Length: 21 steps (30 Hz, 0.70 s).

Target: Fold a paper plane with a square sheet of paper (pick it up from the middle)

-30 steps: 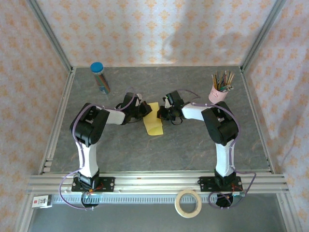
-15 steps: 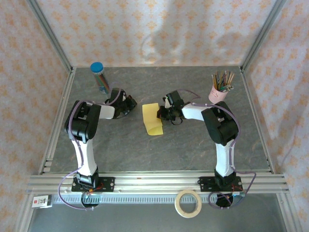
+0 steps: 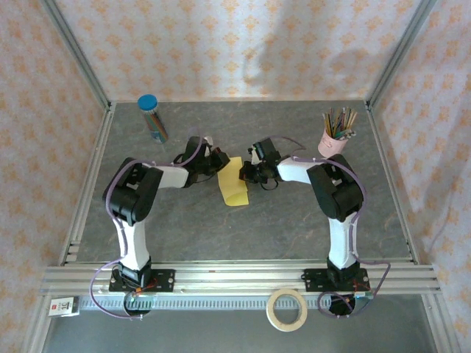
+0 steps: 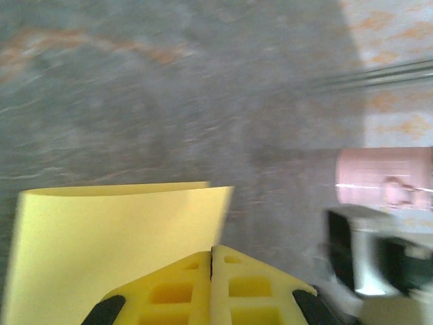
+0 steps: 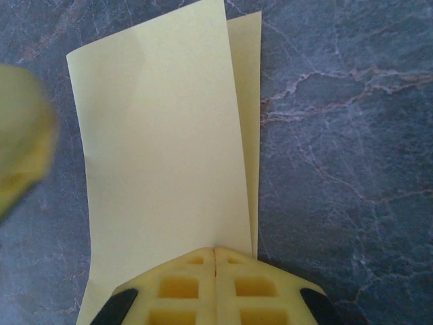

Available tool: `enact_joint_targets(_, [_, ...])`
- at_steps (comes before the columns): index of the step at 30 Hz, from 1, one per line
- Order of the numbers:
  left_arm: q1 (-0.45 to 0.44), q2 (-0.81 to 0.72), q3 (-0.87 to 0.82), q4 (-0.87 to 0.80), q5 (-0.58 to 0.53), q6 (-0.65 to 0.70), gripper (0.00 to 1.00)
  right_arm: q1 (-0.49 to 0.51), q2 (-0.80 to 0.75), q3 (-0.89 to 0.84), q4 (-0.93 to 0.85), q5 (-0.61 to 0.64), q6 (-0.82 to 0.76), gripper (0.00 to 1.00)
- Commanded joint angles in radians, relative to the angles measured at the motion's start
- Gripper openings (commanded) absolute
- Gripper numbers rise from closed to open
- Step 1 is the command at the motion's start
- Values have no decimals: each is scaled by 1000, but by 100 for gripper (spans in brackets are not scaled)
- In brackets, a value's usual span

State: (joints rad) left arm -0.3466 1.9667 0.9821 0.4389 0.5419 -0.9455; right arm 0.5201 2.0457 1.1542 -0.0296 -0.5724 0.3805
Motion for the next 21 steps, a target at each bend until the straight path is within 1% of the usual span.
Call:
enact_joint_targets(1, [6, 43, 56, -81, -30, 17, 0, -42, 250, -131, -258, 369, -22, 3])
enact_joint_targets(5, [21, 76, 79, -141, -73, 31, 0, -43, 254, -129, -263, 374, -23, 3])
enact_joint_targets(10, [73, 113, 81, -207, -112, 58, 0, -48, 251, -129, -266, 378, -23, 3])
enact_joint_targets(16, [136, 89, 46, -145, -78, 119, 0, -51, 250, -141, -252, 371, -12, 3])
enact_joint_targets(21, [147, 47, 44, -34, -3, 177, 0, -52, 253, -144, -242, 353, 1, 3])
